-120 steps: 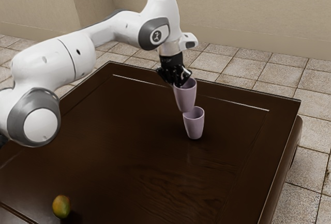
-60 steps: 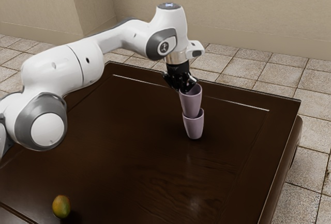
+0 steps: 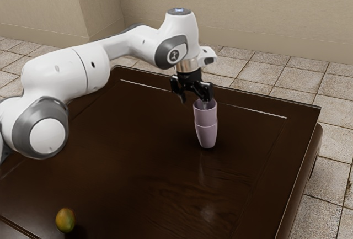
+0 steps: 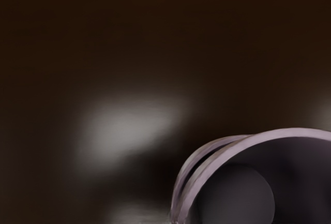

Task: Place the left cup onto the right cup

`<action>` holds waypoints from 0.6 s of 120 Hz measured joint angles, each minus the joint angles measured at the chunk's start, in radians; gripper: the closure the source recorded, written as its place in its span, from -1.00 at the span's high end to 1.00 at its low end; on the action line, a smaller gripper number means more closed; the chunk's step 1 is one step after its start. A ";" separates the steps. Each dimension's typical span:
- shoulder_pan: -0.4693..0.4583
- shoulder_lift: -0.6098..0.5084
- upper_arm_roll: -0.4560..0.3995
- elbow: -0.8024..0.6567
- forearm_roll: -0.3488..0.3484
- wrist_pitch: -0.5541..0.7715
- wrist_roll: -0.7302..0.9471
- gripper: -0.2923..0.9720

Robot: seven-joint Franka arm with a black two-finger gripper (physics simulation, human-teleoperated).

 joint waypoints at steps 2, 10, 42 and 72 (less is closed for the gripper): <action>0.002 -0.006 0.000 -0.004 0.000 0.000 0.000 0.35; 0.010 -0.052 -0.001 -0.037 0.001 -0.003 -0.001 0.40; 0.136 -0.417 0.005 -0.311 -0.029 -0.117 0.003 0.50; 0.174 -0.694 0.196 -0.517 -0.157 -0.249 0.112 0.53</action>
